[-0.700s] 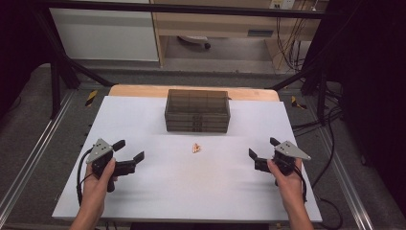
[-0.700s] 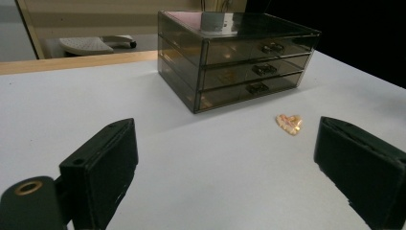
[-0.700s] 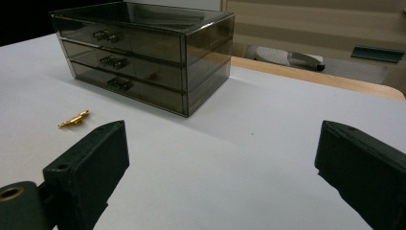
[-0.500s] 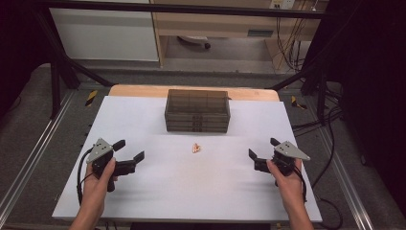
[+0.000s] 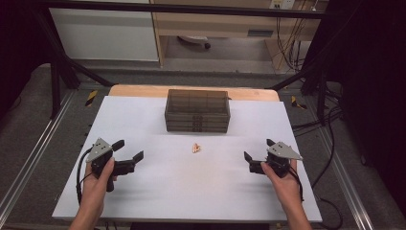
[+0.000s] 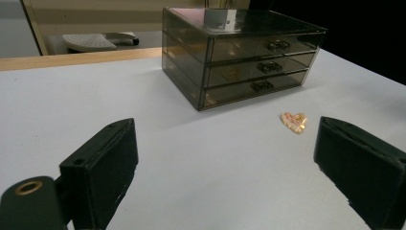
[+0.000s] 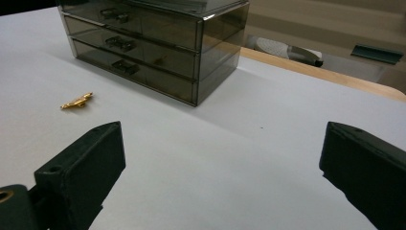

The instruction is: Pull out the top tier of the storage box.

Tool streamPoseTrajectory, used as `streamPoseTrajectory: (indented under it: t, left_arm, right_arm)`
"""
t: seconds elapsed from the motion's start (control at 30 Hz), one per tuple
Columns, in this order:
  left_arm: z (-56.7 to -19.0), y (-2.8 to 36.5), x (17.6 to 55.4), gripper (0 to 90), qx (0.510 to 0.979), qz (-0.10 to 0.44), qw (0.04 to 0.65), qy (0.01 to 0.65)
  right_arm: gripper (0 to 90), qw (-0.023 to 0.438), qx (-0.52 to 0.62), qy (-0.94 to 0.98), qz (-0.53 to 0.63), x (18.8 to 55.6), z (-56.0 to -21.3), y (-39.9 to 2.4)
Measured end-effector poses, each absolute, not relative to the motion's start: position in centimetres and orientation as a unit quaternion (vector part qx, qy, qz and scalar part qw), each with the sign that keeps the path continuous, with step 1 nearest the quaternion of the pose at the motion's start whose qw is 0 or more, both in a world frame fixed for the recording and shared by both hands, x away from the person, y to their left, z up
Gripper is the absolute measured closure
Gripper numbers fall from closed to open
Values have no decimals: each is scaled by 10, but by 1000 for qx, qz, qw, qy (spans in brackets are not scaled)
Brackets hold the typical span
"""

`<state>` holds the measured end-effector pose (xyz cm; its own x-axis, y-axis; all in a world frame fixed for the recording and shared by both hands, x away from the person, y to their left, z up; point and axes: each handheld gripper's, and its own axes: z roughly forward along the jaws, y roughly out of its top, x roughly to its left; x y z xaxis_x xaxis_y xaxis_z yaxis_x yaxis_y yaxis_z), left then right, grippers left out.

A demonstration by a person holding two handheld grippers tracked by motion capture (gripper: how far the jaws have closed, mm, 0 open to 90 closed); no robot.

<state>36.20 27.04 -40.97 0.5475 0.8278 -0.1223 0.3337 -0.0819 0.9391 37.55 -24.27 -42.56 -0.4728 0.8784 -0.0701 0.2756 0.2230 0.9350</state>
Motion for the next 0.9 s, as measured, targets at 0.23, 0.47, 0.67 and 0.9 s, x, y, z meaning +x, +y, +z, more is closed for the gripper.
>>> streamPoseTrajectory:
  t: [0.23,0.47,0.67,0.9]
  left_arm:
    - [-411,272,363,73,699,230,529,424]
    - [-412,270,363,73,703,226,526,423]
    - [-412,268,362,73,706,225,522,422]
    - [-413,267,363,73,711,228,516,420]
  right_arm:
    - [22,312,393,733,460,372,-419,-231]
    - [27,306,405,729,459,376,-405,-217]
    - [24,296,411,739,443,385,-394,-206]
    - [27,289,391,762,426,396,-387,-186]
